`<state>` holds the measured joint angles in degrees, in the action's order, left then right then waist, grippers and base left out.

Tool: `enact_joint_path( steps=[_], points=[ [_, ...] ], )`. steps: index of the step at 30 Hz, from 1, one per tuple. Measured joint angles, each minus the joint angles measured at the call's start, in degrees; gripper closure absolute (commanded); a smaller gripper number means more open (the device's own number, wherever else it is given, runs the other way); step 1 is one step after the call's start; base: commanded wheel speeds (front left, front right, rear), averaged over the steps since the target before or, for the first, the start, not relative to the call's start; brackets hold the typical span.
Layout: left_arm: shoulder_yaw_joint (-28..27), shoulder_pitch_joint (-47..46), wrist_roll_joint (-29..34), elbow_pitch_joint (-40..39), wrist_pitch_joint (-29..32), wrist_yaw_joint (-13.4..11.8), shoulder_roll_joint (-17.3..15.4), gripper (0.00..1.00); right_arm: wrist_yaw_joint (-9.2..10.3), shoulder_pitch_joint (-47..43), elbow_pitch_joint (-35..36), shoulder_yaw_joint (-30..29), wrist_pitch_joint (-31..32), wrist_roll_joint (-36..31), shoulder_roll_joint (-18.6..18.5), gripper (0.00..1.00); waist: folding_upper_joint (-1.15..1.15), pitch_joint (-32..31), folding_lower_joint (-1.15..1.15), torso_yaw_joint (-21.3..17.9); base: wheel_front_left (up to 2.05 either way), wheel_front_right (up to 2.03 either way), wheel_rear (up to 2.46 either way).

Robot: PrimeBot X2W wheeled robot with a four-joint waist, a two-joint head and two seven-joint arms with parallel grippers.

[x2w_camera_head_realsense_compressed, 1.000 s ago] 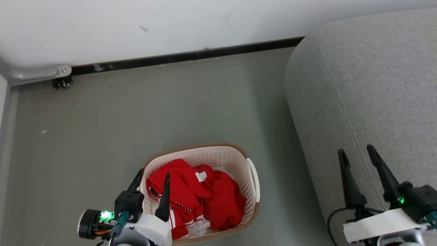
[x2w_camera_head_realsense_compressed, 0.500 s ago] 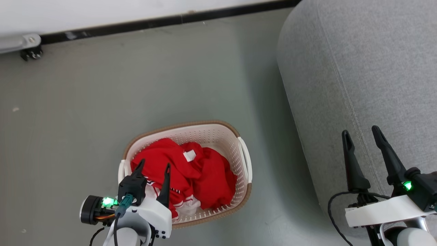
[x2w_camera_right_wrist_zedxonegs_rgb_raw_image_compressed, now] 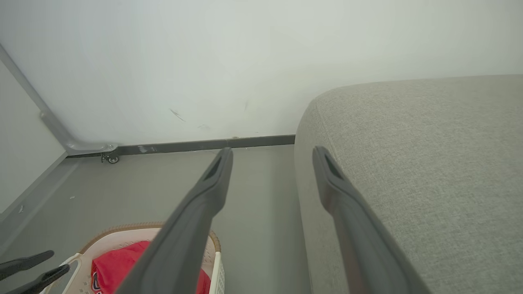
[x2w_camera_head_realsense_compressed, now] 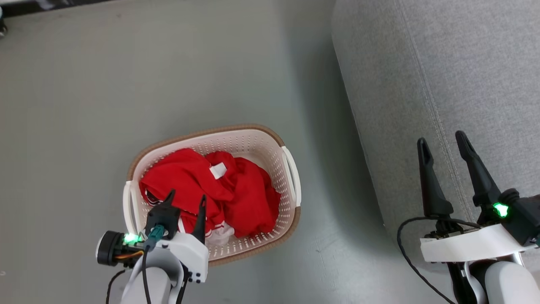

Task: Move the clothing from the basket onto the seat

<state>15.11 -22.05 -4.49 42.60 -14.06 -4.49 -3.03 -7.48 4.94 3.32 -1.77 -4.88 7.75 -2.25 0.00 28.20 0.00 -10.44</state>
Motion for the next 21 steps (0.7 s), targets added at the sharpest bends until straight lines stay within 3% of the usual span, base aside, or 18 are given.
enact_joint_path(
  steps=[21],
  points=[
    [0.1, -8.3, 1.1, 7.5, 0.8, 0.0, -0.9, 0.00, -0.01, 5.4, -2.8, 2.5, -2.8, 2.1, 0.0, 0.00, 0.00, 7.6, 0.00, -3.7, 0.00, 0.00, 0.00]
  ],
)
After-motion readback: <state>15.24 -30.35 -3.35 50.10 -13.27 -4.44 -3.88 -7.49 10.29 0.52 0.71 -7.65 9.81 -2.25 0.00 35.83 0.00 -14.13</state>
